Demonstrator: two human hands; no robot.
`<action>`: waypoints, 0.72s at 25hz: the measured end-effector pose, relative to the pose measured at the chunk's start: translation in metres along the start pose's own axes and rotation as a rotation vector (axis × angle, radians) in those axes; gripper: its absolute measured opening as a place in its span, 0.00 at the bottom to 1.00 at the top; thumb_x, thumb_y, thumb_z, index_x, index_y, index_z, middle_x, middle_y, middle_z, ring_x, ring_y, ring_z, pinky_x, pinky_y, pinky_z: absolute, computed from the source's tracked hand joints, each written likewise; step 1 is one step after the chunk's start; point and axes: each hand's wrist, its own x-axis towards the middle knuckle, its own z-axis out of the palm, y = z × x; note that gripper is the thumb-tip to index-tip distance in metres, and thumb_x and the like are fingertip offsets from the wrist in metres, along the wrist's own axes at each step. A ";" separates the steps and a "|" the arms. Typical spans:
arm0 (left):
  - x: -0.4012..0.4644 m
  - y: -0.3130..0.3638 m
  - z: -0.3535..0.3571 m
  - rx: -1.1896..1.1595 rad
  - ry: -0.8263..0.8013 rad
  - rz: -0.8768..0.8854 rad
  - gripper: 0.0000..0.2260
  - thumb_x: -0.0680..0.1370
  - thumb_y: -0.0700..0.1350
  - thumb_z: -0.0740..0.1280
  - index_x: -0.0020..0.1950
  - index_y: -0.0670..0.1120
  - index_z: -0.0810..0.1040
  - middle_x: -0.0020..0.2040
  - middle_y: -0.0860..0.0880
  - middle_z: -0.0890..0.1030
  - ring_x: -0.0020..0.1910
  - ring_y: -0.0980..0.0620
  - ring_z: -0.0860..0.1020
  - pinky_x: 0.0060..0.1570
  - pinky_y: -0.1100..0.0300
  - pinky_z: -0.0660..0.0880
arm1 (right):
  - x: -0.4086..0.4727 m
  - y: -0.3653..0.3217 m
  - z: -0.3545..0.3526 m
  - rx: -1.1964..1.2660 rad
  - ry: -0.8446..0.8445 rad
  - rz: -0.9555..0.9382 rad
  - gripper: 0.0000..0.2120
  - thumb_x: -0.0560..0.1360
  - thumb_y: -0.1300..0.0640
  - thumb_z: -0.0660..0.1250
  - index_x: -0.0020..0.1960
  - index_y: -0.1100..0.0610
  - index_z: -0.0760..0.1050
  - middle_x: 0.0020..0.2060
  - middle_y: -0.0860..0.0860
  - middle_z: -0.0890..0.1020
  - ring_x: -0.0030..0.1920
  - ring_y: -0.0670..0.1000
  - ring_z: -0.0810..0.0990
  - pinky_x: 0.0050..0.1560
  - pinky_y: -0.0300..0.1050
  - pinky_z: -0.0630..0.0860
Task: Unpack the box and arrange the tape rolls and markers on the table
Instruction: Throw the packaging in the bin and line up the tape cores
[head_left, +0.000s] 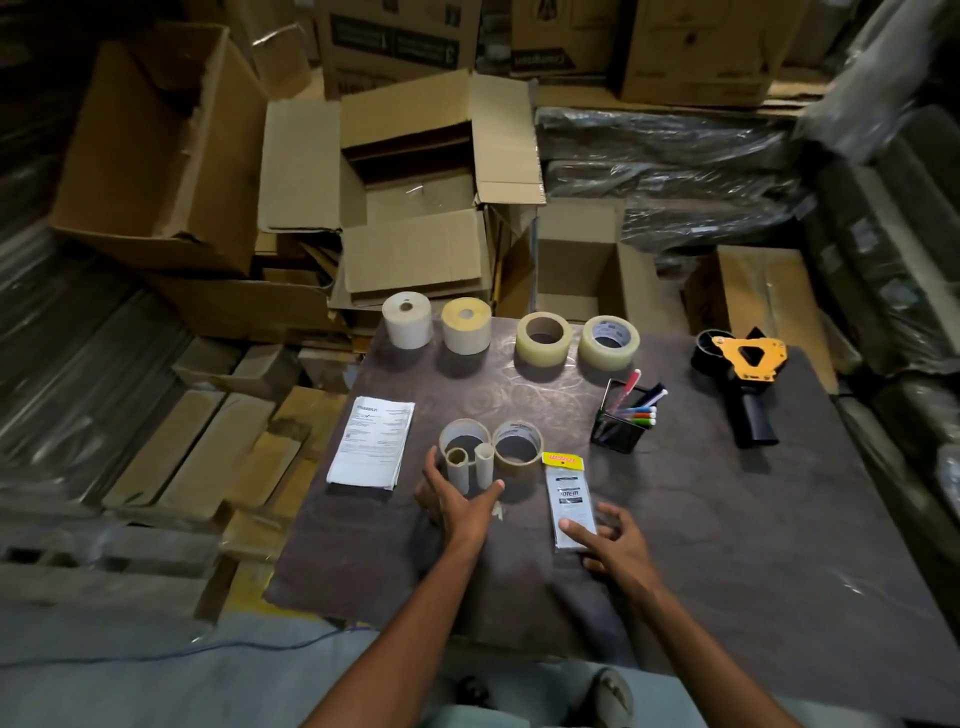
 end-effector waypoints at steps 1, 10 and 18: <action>0.001 -0.001 0.002 0.012 -0.009 0.007 0.47 0.58 0.48 0.81 0.71 0.61 0.60 0.65 0.47 0.63 0.66 0.46 0.65 0.66 0.48 0.69 | 0.000 0.001 0.000 0.002 0.001 -0.001 0.35 0.64 0.51 0.82 0.64 0.54 0.68 0.45 0.51 0.87 0.42 0.51 0.85 0.36 0.44 0.78; 0.010 -0.010 0.019 0.115 -0.021 0.122 0.26 0.65 0.47 0.79 0.61 0.57 0.77 0.55 0.51 0.63 0.56 0.46 0.71 0.64 0.52 0.71 | 0.001 0.006 0.001 0.042 0.011 -0.005 0.37 0.61 0.50 0.83 0.64 0.53 0.68 0.49 0.56 0.86 0.44 0.55 0.85 0.34 0.45 0.76; 0.012 -0.004 0.030 0.252 0.006 0.194 0.17 0.68 0.44 0.78 0.54 0.58 0.83 0.57 0.47 0.63 0.56 0.46 0.66 0.55 0.57 0.69 | -0.003 0.005 -0.002 0.040 -0.029 -0.002 0.31 0.66 0.57 0.81 0.63 0.54 0.69 0.50 0.54 0.86 0.45 0.51 0.85 0.37 0.43 0.78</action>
